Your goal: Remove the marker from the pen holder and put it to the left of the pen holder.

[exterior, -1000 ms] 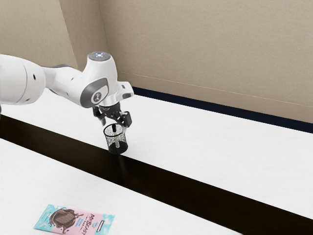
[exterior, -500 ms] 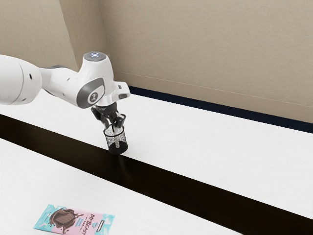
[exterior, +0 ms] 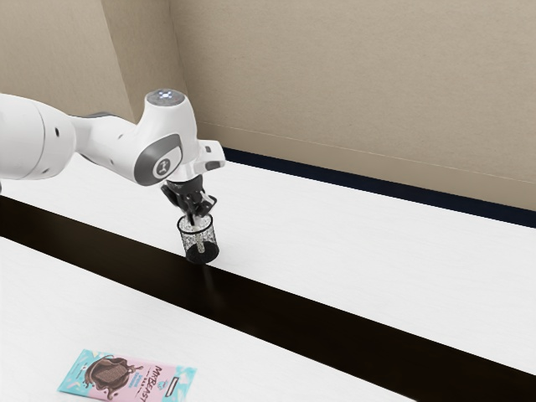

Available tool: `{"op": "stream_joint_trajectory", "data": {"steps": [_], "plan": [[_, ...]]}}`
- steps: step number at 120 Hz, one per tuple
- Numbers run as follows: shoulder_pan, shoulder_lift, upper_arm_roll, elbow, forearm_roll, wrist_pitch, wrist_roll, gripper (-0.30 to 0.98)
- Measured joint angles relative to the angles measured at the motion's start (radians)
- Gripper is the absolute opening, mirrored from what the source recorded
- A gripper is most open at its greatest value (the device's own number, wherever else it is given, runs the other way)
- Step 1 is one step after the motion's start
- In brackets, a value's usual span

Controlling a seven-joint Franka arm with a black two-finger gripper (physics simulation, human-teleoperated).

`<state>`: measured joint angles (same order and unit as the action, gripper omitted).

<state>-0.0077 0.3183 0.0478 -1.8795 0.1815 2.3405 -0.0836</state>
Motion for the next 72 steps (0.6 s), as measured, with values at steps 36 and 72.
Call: {"op": "stream_joint_trajectory", "data": {"steps": [36, 72], "plan": [[0.000, -0.025, 0.001, -0.007, 0.020, 0.003, -0.016, -0.07], [-0.001, -0.246, 0.003, -0.059, 0.029, -0.023, -0.038, -0.09]]}}
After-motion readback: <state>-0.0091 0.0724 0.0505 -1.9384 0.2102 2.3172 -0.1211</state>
